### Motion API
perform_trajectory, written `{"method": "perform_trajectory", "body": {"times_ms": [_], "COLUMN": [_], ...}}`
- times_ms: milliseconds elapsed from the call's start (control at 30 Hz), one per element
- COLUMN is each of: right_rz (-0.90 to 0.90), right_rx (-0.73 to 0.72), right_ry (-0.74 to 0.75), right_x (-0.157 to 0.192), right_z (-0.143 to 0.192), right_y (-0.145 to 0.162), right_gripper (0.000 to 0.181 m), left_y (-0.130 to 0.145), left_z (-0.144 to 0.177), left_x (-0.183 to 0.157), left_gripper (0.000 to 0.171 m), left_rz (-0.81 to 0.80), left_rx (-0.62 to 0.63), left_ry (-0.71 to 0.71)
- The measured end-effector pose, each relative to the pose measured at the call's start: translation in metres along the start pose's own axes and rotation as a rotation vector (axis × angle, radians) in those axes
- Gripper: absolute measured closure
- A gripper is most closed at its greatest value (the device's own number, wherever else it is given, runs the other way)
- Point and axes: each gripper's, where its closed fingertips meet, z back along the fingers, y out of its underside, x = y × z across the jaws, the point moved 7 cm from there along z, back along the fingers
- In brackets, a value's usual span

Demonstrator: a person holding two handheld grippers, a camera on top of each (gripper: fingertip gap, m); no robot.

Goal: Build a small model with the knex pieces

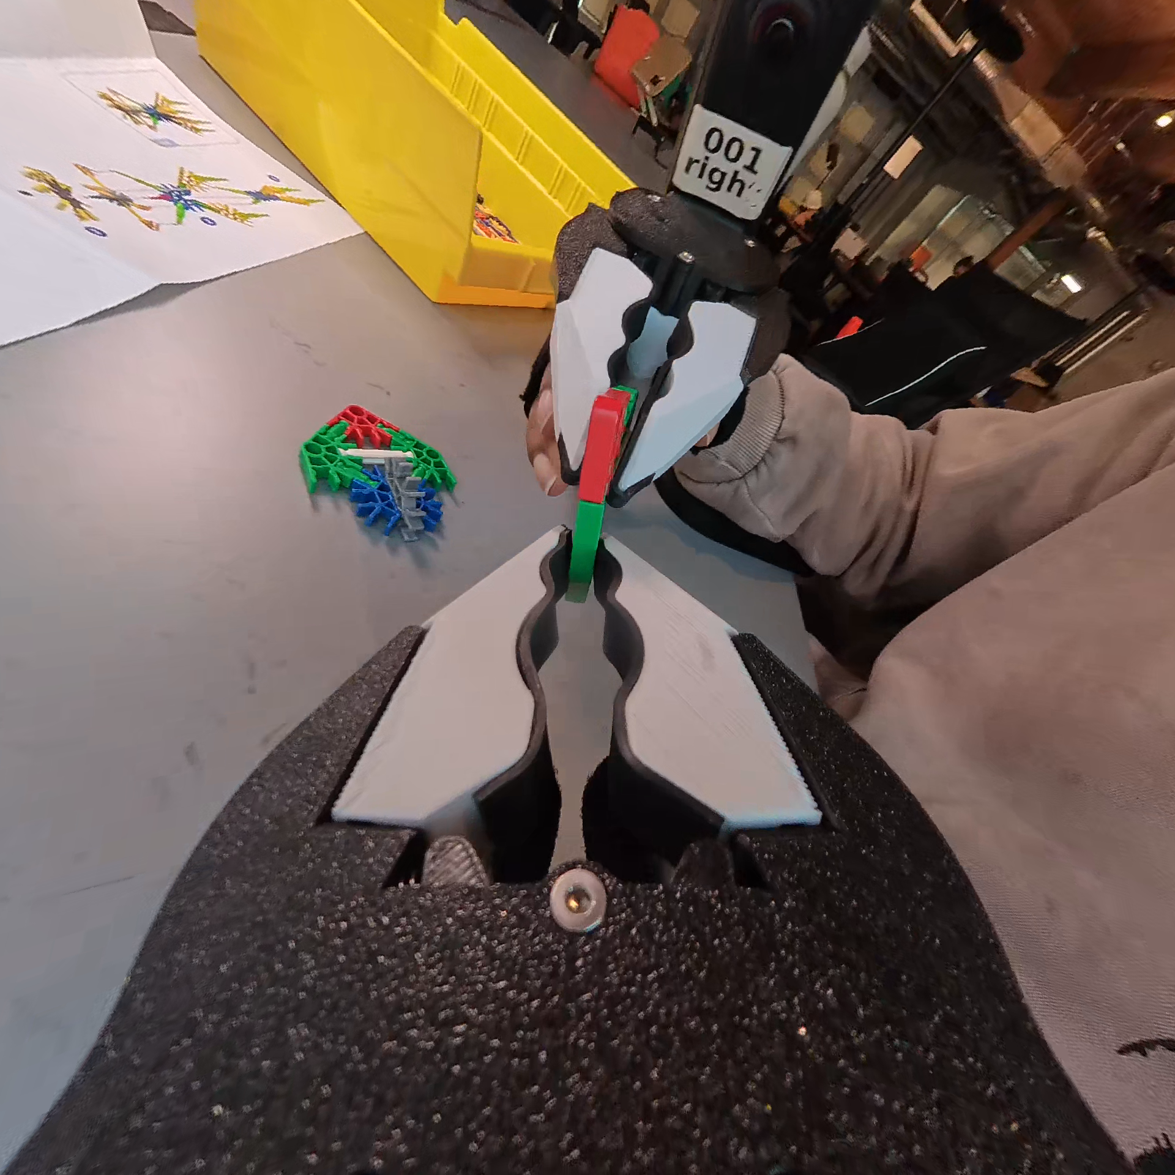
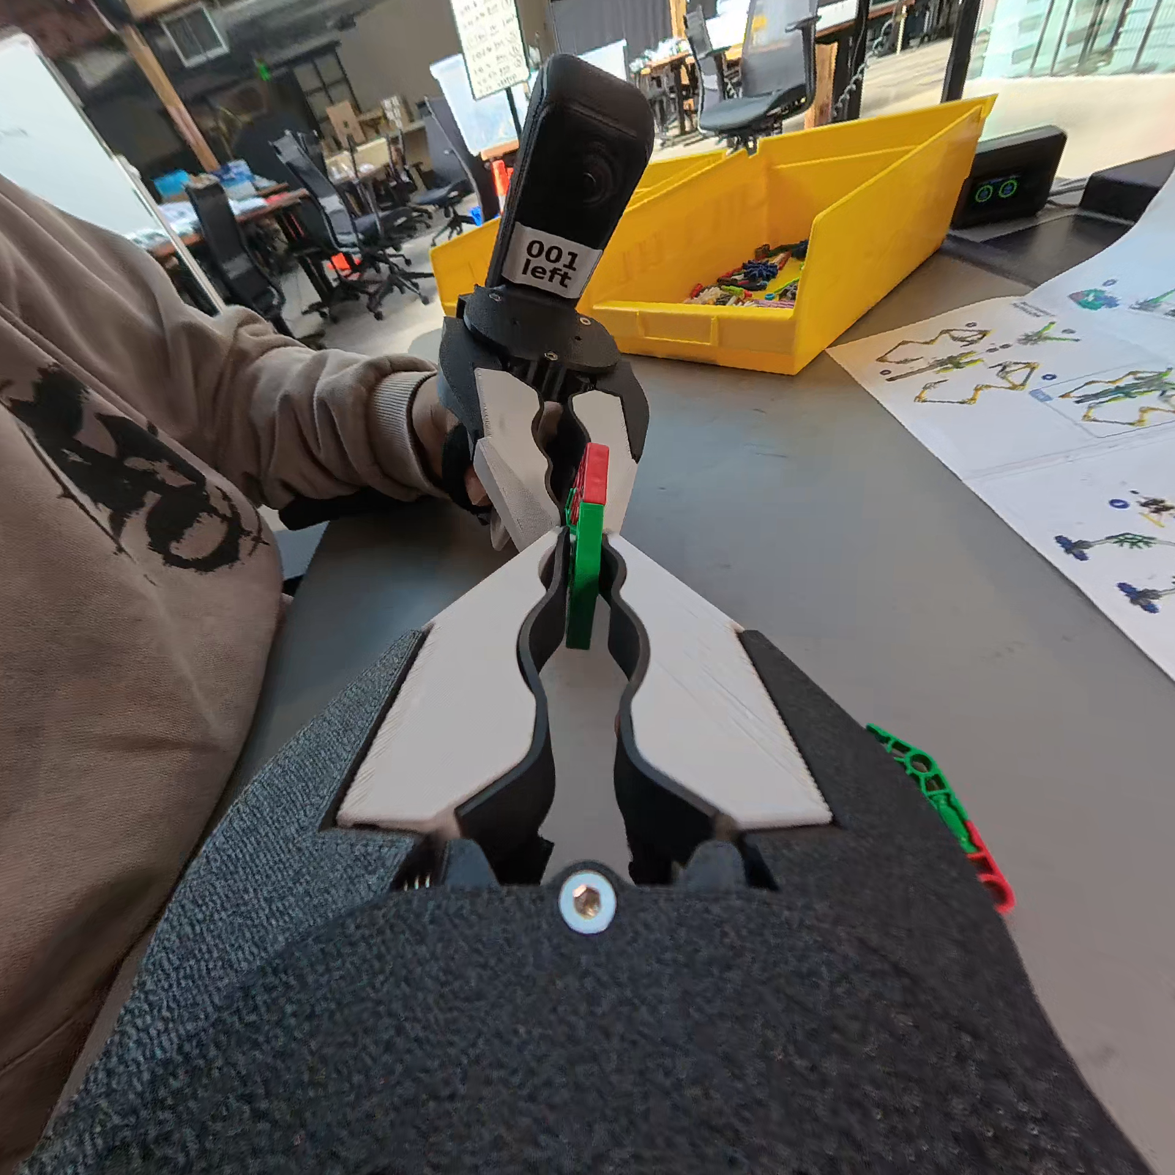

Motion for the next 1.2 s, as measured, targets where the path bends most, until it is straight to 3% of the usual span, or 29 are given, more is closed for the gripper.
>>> {"method": "perform_trajectory", "body": {"times_ms": [167,300,600,800,867,933,967,1033,1200], "right_rz": [-0.081,-0.108,0.027,0.116,0.123,0.208,0.175,0.171,0.106], "right_rx": [0.010,0.032,0.071,0.077,0.070,0.095,0.109,0.057,-0.055], "right_ry": [0.025,0.147,0.423,0.544,0.558,0.688,0.677,0.621,0.581], "right_x": [-0.007,-0.014,-0.017,-0.013,-0.012,-0.019,-0.024,-0.018,-0.015], "right_z": [-0.002,-0.008,-0.020,-0.024,-0.023,-0.018,-0.019,-0.015,0.007], "right_y": [0.003,0.005,0.003,-0.003,-0.004,-0.005,-0.004,-0.017,-0.029], "right_gripper": [0.176,0.176,0.173,0.173,0.173,0.178,0.178,0.178,0.177], "left_y": [0.002,0.002,-0.002,-0.005,-0.006,-0.005,-0.002,-0.002,-0.012], "left_z": [0.001,0.003,0.000,-0.001,-0.002,-0.010,-0.024,-0.043,-0.017], "left_x": [0.008,0.019,0.025,0.023,0.021,0.007,-0.012,-0.035,-0.006], "left_gripper": [0.167,0.166,0.163,0.164,0.166,0.167,0.168,0.167,0.167], "left_rz": [0.104,0.121,-0.115,-0.222,-0.241,-0.300,-0.379,-0.618,-0.296], "left_rx": [-0.022,-0.033,-0.011,-0.013,-0.023,-0.014,0.006,0.048,-0.012], "left_ry": [0.027,-0.095,-0.498,-0.622,-0.640,-0.554,-0.485,-0.542,-0.369]}}
